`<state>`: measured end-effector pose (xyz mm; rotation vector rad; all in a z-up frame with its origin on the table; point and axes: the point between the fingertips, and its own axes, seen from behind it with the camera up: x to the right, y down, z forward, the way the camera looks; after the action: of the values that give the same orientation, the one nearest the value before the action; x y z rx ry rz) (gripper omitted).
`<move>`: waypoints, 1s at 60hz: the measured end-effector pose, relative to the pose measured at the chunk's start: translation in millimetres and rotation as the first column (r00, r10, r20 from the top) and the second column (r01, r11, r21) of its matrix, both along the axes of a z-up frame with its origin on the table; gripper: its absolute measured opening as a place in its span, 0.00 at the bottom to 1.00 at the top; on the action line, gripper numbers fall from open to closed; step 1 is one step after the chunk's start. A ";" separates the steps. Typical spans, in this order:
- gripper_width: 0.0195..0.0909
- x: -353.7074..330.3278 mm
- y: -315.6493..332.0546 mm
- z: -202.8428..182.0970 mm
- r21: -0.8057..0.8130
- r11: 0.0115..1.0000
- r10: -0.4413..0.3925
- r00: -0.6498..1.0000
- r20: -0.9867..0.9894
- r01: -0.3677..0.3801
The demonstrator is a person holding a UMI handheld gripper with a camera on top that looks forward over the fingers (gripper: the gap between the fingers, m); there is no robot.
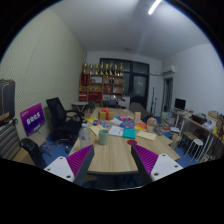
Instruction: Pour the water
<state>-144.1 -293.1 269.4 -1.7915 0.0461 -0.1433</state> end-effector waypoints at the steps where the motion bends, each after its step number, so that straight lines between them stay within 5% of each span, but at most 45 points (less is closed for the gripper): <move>1: 0.89 -8.0 0.5 -1.0 0.005 1.000 0.004 1.000 -0.001 -0.004; 21: 0.88 -129.2 131.1 -81.5 0.041 0.988 0.146 0.989 0.001 -0.146; 37: 0.88 -135.5 276.4 -152.1 0.047 0.998 0.036 0.997 -0.073 -0.033; 47: 0.90 -116.3 339.1 -161.9 0.091 0.996 -0.004 0.994 -0.106 0.014; 50: 0.88 -123.8 357.1 -159.1 0.109 0.994 0.004 0.996 -0.094 0.006; 53: 0.61 -127.4 373.5 -161.7 0.119 0.992 0.044 0.997 -0.064 -0.036; 60: 0.58 -142.0 389.5 -159.1 0.154 0.982 0.112 0.994 -0.002 -0.110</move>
<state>-286.1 96.4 110.4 -1.6362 -0.0342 -0.0485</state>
